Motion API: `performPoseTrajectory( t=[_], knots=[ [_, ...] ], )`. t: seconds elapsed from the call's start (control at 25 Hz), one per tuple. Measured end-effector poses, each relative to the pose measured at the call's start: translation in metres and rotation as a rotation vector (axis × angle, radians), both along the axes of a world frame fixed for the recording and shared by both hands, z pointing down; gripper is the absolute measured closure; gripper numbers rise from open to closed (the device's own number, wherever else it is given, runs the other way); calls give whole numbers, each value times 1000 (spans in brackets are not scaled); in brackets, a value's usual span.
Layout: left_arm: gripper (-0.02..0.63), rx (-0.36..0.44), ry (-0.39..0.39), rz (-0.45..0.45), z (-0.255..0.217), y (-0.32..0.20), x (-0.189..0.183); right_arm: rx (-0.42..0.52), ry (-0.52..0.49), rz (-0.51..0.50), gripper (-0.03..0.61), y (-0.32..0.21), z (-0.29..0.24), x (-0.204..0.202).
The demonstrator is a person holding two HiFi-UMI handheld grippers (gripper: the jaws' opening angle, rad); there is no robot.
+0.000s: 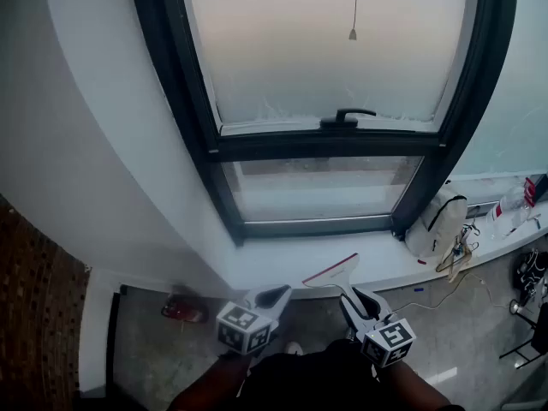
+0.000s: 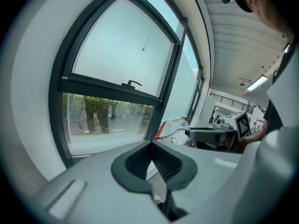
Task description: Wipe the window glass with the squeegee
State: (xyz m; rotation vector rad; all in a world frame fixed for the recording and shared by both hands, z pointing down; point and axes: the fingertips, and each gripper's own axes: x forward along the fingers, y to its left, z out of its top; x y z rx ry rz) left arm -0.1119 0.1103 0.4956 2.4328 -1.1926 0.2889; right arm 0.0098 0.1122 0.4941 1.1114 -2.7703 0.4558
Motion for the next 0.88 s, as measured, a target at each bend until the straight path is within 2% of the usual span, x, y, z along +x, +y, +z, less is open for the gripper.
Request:
performPoseTrajectory(
  t=[0.36,0.52,0.88],
  knots=[
    [614,-5,-11,31,-2,-1,9,19,7,15,451,0,-6,6],
    [614,-7,-8,42,-1,-6,16,-13,-21,9,449,-1,-3,10],
    [614,-18,3,53,5,-16,29,-53,-51,69,448,-23,0,25]
  ],
)
